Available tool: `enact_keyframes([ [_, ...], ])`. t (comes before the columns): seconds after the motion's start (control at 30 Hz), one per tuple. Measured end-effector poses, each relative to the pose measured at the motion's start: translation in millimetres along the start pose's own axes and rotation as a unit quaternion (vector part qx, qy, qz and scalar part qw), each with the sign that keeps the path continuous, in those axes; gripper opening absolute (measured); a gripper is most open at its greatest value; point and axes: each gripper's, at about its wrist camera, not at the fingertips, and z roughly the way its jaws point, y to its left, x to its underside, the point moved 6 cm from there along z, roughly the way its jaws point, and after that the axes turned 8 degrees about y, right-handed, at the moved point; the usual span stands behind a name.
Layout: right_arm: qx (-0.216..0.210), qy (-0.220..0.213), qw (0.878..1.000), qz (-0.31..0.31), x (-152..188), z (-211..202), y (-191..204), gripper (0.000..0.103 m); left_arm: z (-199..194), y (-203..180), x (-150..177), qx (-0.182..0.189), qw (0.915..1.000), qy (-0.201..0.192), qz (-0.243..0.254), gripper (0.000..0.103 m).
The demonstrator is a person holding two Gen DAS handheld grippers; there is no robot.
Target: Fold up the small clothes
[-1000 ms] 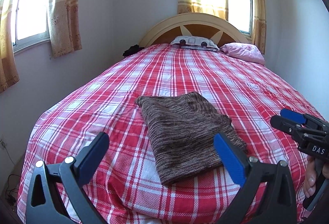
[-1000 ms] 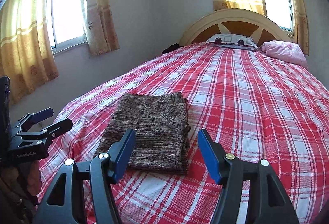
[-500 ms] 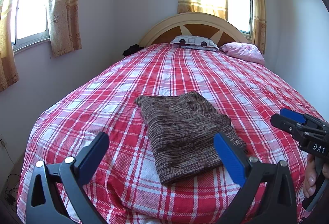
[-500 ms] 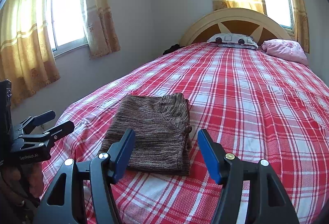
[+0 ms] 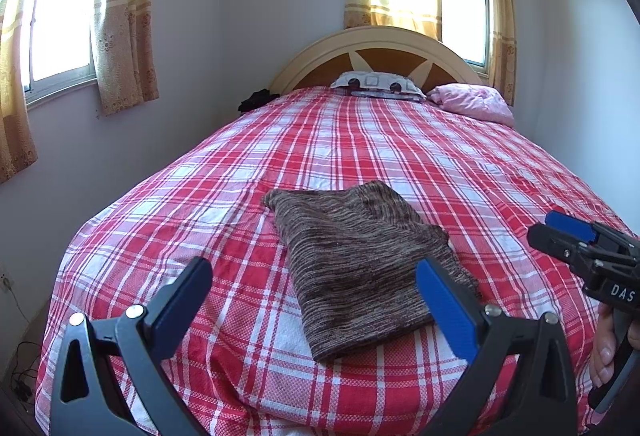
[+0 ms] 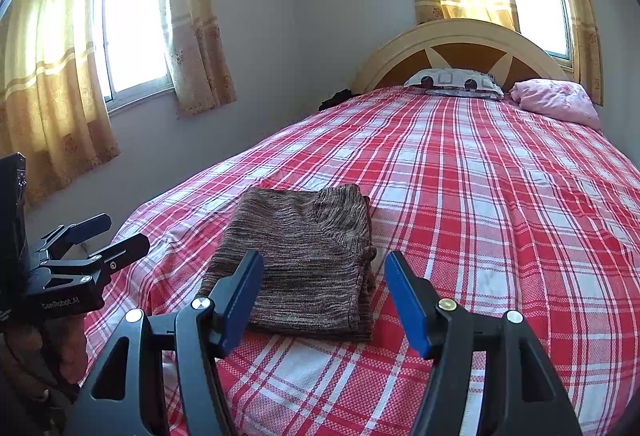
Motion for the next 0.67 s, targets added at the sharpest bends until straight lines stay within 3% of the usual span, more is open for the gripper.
enact_keyframes([
  [0.33,0.002,-0.003,1.0,-0.001,2.4,-2.7,1.3,0.064,-13.6,-3.6,-8.8,-0.009,0.9995,-0.03,0.009,0.103],
  [0.53,0.002,-0.003,1.0,0.0,3.7,-2.8,1.5,0.064,-25.1,11.5,-17.8,-0.003,0.9975,-0.07,-0.012,0.103],
  [0.67,0.003,-0.001,1.0,0.002,5.4,-1.1,1.7,0.064,-23.8,16.3,-19.5,-0.005,0.9975,-0.07,-0.014,0.103],
])
